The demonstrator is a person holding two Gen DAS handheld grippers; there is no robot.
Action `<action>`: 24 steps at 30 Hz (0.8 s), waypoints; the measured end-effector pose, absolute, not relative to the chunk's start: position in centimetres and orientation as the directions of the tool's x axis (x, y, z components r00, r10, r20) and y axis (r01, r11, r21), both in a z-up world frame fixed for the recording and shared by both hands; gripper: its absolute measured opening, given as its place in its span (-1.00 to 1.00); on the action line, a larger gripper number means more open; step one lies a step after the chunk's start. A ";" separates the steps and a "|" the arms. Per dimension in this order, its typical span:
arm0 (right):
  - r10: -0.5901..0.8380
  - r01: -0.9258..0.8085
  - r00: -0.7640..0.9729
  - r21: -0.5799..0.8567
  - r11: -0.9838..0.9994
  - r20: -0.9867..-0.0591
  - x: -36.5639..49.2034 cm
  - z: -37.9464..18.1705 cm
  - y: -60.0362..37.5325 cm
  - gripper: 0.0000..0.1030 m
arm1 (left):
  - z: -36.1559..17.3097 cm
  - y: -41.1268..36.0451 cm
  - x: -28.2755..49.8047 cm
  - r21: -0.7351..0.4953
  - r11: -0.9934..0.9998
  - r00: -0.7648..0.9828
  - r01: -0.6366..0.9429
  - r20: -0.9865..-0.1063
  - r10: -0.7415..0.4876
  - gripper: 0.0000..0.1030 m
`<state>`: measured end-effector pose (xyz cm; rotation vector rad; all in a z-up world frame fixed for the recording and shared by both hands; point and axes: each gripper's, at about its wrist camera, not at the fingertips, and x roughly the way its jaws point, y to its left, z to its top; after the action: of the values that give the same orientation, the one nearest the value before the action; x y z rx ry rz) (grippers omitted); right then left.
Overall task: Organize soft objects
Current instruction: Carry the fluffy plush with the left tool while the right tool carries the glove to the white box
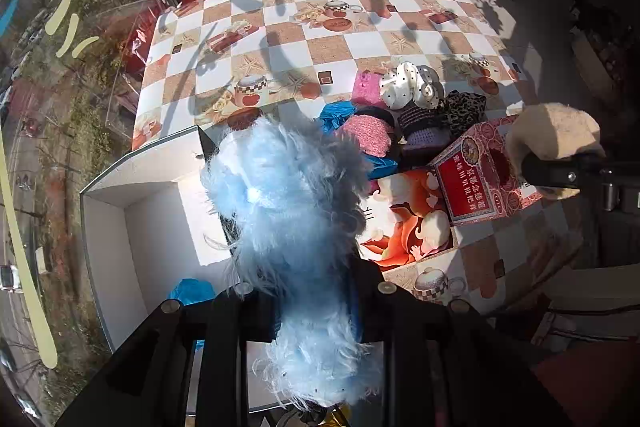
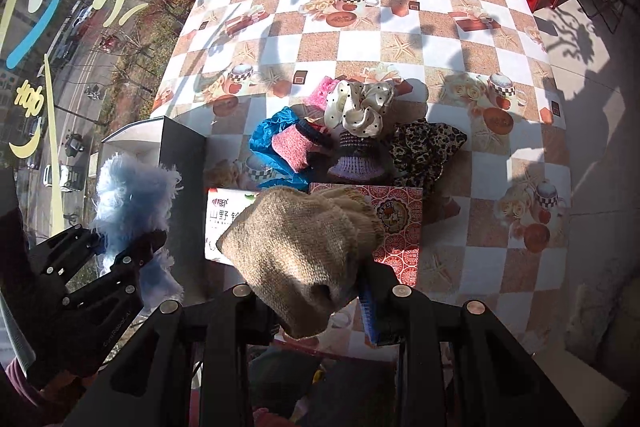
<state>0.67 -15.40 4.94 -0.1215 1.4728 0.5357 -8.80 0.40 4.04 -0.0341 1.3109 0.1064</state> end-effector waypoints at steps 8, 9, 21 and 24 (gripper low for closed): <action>0.252 -0.488 -0.028 0.233 0.841 -0.967 -1.8 4.9 -12.1 -0.37 | 4.3 2.4 -10.4 0.029 0.988 0.272 -0.150 -0.960 0.070 -0.47; 0.252 -0.495 -0.027 0.231 0.837 -0.967 -1.8 5.0 -11.8 -0.37 | 4.3 2.7 -10.7 0.027 0.987 0.273 -0.159 -0.959 0.070 -0.47; 0.238 -0.610 -0.041 0.213 0.763 -0.970 -3.4 5.5 -6.8 -0.37 | 4.7 6.5 -13.7 0.006 0.956 0.289 -0.292 -0.953 0.094 -0.47; 0.235 -0.637 -0.046 0.209 0.742 -0.971 -3.9 5.6 -5.6 -0.37 | 4.8 7.3 -14.4 0.006 0.946 0.287 -0.324 -0.952 0.104 -0.47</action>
<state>-3.92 -5.59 5.60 -0.3506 1.4556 0.7292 -14.36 7.32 4.75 -0.2025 1.2489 0.2886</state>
